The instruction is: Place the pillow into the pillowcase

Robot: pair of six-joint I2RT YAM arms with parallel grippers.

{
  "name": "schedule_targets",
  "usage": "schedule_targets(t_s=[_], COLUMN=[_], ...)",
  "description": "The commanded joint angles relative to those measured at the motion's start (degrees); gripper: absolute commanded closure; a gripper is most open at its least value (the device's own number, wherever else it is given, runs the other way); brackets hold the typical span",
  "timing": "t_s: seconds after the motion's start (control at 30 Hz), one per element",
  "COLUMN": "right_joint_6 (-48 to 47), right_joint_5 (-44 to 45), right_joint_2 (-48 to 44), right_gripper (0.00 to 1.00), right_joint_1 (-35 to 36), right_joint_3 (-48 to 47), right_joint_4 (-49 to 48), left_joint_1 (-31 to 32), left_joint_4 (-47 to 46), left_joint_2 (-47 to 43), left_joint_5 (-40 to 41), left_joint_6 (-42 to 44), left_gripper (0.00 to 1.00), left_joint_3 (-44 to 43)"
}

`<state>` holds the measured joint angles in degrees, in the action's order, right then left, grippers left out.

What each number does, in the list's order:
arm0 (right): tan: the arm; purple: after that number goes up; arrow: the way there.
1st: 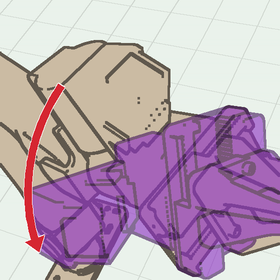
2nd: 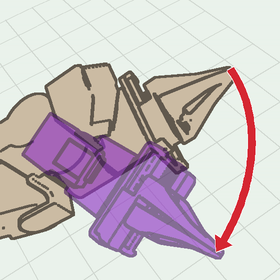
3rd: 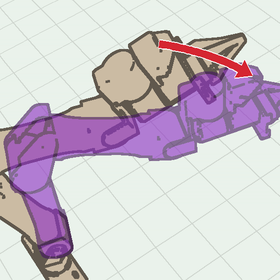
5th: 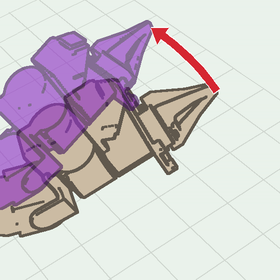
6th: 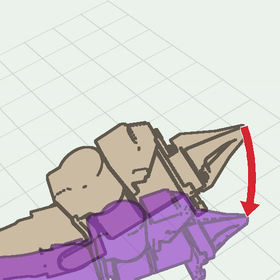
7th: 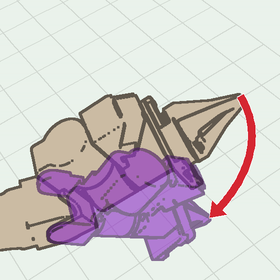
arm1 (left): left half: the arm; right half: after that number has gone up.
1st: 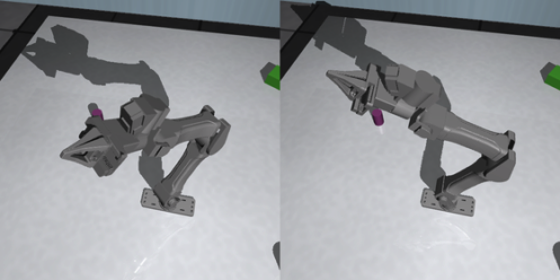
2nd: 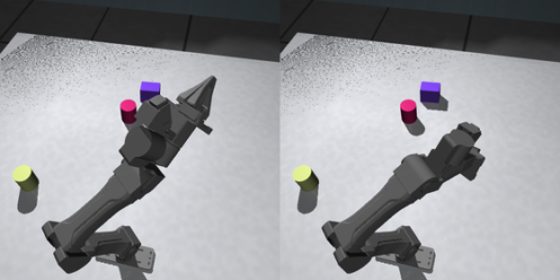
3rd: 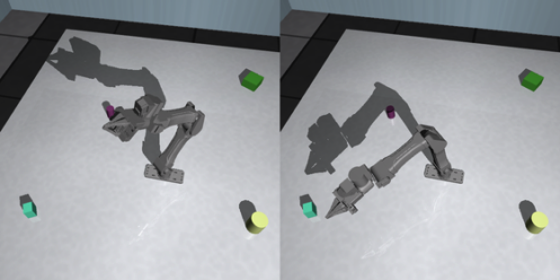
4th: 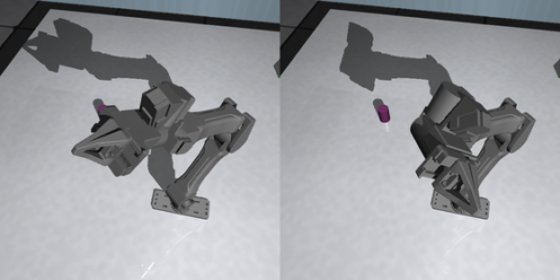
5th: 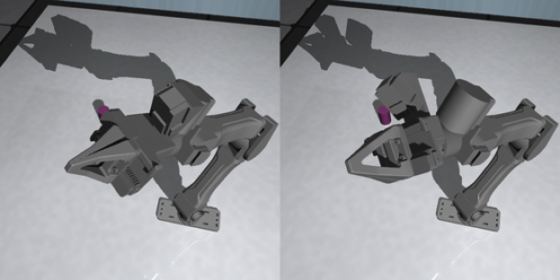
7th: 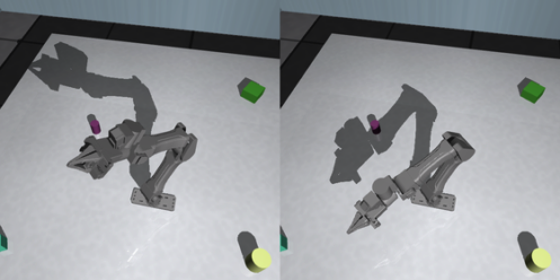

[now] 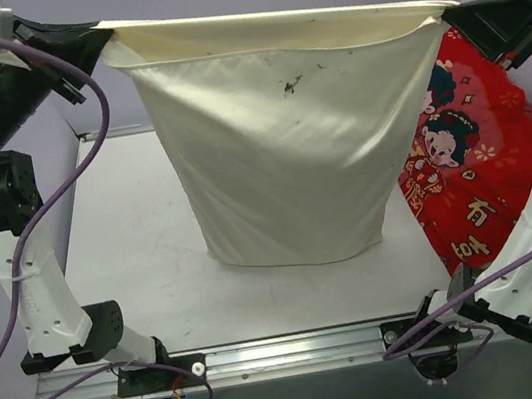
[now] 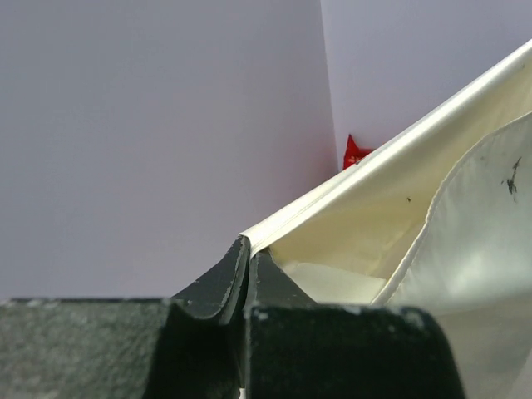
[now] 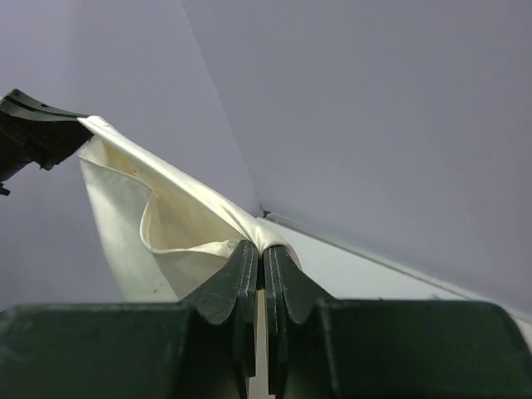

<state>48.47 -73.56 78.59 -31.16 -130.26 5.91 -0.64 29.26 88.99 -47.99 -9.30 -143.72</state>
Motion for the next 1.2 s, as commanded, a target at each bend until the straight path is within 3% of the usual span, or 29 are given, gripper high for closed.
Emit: schedule_targets(t_s=[0.0,0.07,0.23,0.5,0.7,0.87,1.0,1.13,1.17], right_joint_6=[11.63,17.53,18.33,17.37,19.38,5.78,-4.07,-7.6,-7.86], right_joint_5=[17.73,18.1,18.53,26.09,26.63,27.5,30.57,33.38,34.0], right_joint_2=[3.85,4.03,0.43,1.92,0.78,1.12,5.34,13.94,18.23], right_gripper=[1.0,1.0,1.0,1.0,1.0,1.0,1.0,1.0,1.0], right_joint_1=[-11.44,-13.83,-14.02,-16.13,-16.04,-5.01,2.93,6.72,6.98], right_joint_3=[-0.44,-0.7,5.36,-1.05,1.75,4.92,4.14,-5.24,-8.14], right_joint_4=[-18.79,-22.77,-27.1,-25.61,-26.21,-14.39,-6.45,-1.0,-0.47], left_joint_1=[-11.73,-13.06,-13.33,-13.42,-13.42,-12.89,-9.3,-4.38,-3.84], left_joint_4=[-12.89,-15.44,-24.58,-25.21,-24.77,-23.64,-19.95,-19.68,-19.24], left_joint_2=[2.33,1.45,-3.64,-0.75,-3.9,-1.9,5.47,13.12,15.14], left_joint_5=[23.99,22.25,21.09,29.0,27.77,23.3,20.75,23.28,24.51], left_joint_6=[-2.82,-5.88,-8.63,-5.21,-5.37,-9.42,-8.81,-3.55,-2.84], left_gripper=[1.0,1.0,1.0,1.0,1.0,1.0,1.0,1.0,1.0], left_joint_3=[-4.37,-3.15,6.08,-2.96,2.37,5.91,3.89,-1.72,-6.7])
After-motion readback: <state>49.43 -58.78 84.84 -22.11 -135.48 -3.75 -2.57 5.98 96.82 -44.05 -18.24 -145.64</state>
